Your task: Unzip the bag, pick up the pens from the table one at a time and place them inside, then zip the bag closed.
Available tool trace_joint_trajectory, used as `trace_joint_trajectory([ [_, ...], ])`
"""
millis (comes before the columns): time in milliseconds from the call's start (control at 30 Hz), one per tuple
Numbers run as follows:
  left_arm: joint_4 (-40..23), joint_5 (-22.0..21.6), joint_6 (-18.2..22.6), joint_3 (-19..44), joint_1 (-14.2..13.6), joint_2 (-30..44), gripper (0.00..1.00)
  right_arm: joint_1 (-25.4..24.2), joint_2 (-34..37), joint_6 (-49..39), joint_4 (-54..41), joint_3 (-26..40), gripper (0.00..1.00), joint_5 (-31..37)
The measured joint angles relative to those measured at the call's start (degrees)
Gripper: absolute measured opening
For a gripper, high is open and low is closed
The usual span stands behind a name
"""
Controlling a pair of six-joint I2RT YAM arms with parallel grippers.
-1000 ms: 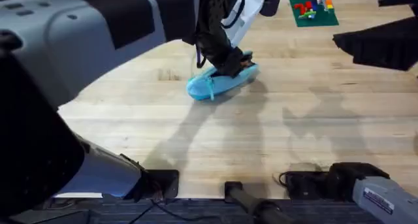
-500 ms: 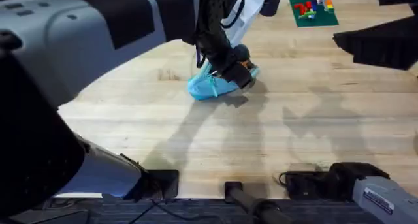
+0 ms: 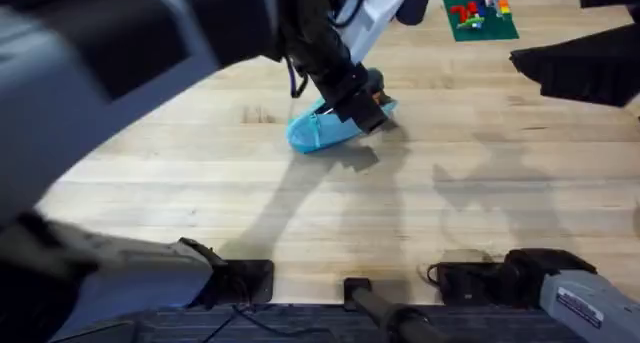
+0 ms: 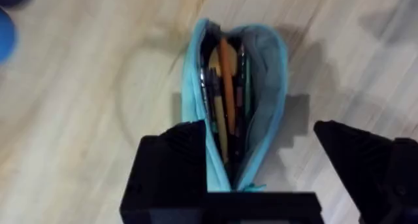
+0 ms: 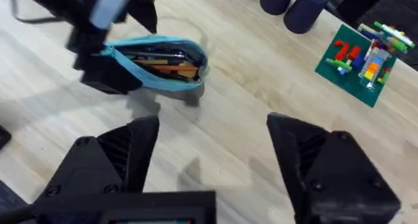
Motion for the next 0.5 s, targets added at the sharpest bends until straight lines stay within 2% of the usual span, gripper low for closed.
trace_joint_trajectory([
  [267,-4.3,0.2,2.7,0.0,1.0,-9.4,0.995,0.0,0.0,0.0,0.2,0.0,0.996,0.0],
  [500,-12.7,-0.9,3.0,0.0,1.2,-11.1,0.995,0.0,0.0,0.0,0.4,0.0,0.996,0.0],
])
